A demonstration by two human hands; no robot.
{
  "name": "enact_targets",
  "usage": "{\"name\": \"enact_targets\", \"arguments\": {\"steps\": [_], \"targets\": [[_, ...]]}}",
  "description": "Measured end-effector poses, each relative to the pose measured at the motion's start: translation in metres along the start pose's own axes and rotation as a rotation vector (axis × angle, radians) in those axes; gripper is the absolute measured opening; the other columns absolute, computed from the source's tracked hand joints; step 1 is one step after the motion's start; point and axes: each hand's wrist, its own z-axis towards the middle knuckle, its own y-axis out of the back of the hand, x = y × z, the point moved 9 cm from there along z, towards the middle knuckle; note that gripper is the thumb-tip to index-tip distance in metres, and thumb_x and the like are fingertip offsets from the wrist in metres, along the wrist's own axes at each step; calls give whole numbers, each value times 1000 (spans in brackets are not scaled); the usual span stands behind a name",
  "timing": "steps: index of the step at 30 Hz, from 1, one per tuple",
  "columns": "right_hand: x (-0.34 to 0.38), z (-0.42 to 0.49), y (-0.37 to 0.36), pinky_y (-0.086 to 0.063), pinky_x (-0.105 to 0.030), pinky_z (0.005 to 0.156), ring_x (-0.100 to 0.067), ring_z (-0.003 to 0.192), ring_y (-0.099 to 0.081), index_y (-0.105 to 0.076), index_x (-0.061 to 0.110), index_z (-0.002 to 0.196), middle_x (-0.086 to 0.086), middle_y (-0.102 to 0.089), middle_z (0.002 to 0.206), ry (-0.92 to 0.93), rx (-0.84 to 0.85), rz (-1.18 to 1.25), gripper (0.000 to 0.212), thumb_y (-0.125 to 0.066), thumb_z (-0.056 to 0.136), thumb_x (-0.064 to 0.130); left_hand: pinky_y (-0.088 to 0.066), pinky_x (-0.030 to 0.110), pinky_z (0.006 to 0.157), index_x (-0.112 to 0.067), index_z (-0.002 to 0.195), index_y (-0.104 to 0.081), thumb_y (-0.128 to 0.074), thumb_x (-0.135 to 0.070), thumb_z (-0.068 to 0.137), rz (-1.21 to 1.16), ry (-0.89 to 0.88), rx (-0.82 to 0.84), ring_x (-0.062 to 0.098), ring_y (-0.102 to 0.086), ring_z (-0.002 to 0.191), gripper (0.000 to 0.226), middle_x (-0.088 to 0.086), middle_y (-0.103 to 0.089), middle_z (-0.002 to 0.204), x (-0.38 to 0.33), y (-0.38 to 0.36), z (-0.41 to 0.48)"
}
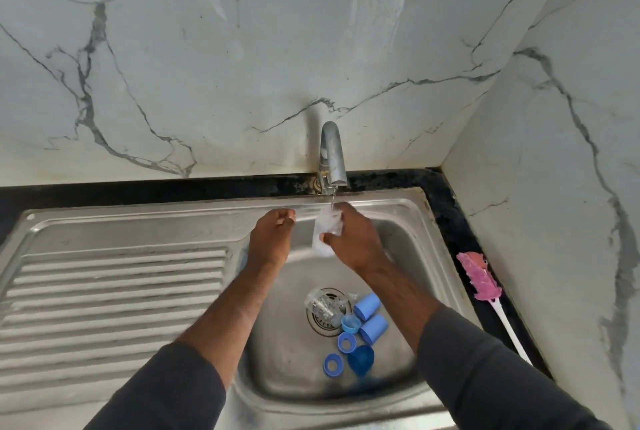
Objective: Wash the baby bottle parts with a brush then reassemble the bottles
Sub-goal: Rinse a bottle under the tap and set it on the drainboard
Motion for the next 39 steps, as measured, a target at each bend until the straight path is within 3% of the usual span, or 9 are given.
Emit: {"name": "enact_targets", "arguments": {"steps": [2, 5, 9, 12, 16, 24, 29, 34, 39], "targets": [[0, 1, 9, -50, -28, 87, -14, 99, -63, -57, 27, 122, 7, -66, 112, 2, -96, 79, 50, -80, 79, 20, -45, 31, 88, -13, 113, -72, -57, -30, 100, -42, -12, 24, 21, -63, 104, 26, 2, -71, 110, -5, -2, -2], [-5, -1, -14, -50, -33, 94, -20, 107, -63, -57, 19, 126, 2, -65, 116, -14, 145, -63, 55, -83, 78, 19, -42, 27, 86, -12, 117, -71, -56, -27, 101, -6, -47, 65, 20, -63, 107, 27, 3, -71, 114, -7, -5, -8], [-5, 9, 3, -52, -32, 88, -17, 103, -64, -57, 25, 123, 2, -67, 115, -14, 4, 59, 51, -80, 78, 14, -40, 26, 86, -15, 117, -71, -54, -27, 101, 65, -111, 108, 18, -62, 107, 27, 1, -71, 115, -8, -7, -7], [-1, 7, -13, -47, -28, 85, -19, 106, -62, -56, 20, 127, -4, -65, 121, 0, 185, -54, 56, -81, 78, 13, -42, 26, 90, -17, 122, -70, -53, -29, 102, 84, -115, 123, 18, -62, 112, 29, 2, -70, 121, -8, -8, -7], [-3, 5, 0, -53, -28, 85, -14, 98, -66, -56, 26, 125, 7, -66, 112, -29, 51, 140, 56, -83, 77, 16, -44, 30, 99, -16, 121, -70, -52, -17, 101, 77, -97, 151, 19, -61, 117, 27, 3, -69, 125, -7, -10, -3], [-14, 10, -11, -53, -39, 95, -18, 104, -64, -58, 23, 125, -3, -68, 120, -41, 264, 20, 61, -86, 71, 14, -50, 43, 99, -15, 124, -68, -58, -37, 98, -57, -74, 273, 22, -64, 111, 35, 5, -71, 121, -15, -26, -6], [-31, 11, -4, -55, -46, 96, -24, 106, -69, -59, 23, 113, -8, -71, 115, -216, 223, 471, 49, -76, 77, -6, -57, 38, 83, -21, 123, -66, -57, -52, 96, -265, 59, 555, 21, -68, 102, 42, 3, -72, 111, -6, -56, -23], [-35, -6, -20, -53, -47, 101, -31, 109, -66, -61, -1, 123, -19, -70, 119, -441, 276, 914, 27, -59, 97, 6, -56, 39, 82, -19, 112, -71, -37, -85, 76, 148, -92, 453, 20, -68, 94, 82, 3, -73, 103, -12, -61, -17], [-51, -9, -44, -55, -44, 92, -30, 104, -67, -65, 10, 122, -13, -71, 115, -479, 334, 902, 30, -64, 96, 25, -57, 43, 85, -15, 99, -75, -55, -59, 92, 67, 35, 439, 23, -71, 86, 49, 5, -75, 91, -3, -64, -14]]}}
